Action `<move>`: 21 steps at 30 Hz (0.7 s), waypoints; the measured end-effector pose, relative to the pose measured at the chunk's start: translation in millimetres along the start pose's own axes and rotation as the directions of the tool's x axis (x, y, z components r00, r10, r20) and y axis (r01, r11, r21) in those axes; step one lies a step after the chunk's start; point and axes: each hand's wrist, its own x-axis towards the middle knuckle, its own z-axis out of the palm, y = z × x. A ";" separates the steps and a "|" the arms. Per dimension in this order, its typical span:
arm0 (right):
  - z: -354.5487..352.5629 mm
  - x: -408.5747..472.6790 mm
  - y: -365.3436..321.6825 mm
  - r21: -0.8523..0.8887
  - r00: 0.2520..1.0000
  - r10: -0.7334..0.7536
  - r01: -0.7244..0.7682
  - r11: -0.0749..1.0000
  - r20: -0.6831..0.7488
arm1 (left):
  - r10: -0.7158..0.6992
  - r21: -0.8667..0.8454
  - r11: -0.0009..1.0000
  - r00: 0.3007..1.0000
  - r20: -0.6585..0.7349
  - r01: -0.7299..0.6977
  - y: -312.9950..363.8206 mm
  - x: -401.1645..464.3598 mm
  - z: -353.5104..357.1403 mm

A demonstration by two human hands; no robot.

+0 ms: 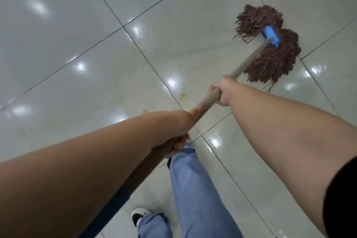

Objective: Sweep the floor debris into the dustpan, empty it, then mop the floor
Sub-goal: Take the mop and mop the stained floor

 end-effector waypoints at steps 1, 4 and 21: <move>-4.3 7.5 -24.7 0.012 1.000 -0.009 0.009 1.000 0.000 | 0.019 0.004 1.000 1.000 0.007 -0.019 25.7 2.7 -2.7; -16.3 29.2 -85.1 0.039 0.999 -0.037 0.037 0.999 -0.002 | 0.128 -0.032 0.991 0.990 0.057 -0.126 89.5 17.8 -6.3; 73.9 -11.1 -2.5 -0.008 0.998 -0.035 0.035 0.999 0.043 | 0.110 0.029 0.994 0.994 0.006 -0.110 -23.2 8.3 -84.1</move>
